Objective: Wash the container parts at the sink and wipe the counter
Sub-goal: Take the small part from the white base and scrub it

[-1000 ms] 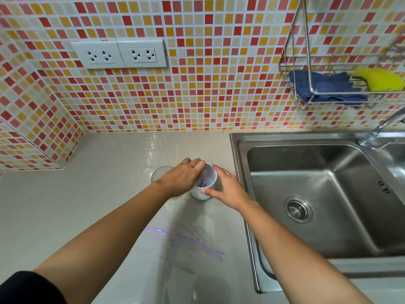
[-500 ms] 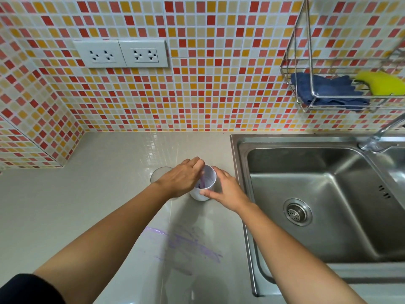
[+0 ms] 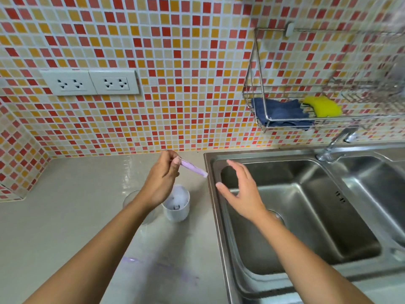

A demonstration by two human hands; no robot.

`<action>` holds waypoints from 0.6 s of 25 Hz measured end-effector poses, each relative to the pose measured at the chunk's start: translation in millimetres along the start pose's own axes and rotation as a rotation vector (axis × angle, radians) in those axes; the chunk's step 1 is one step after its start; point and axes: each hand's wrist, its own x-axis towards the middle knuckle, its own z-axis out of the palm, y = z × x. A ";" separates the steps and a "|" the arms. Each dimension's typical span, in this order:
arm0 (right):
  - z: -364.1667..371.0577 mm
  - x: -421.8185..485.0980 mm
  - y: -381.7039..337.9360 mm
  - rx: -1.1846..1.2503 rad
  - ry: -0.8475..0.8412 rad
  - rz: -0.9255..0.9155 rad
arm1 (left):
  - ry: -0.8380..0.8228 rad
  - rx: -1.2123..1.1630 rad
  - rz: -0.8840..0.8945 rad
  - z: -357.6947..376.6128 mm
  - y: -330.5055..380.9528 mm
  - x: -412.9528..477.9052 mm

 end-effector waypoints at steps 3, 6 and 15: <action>-65.3 14.0 3.0 -0.098 0.325 -0.090 | -0.026 -0.336 -0.101 44.6 14.8 1.5; -136.6 32.3 16.0 -0.237 0.524 -0.129 | -0.016 -0.430 -0.149 102.6 28.6 0.1; -270.5 137.7 93.7 -0.623 0.227 0.297 | 0.162 -0.479 -0.143 228.6 94.5 14.5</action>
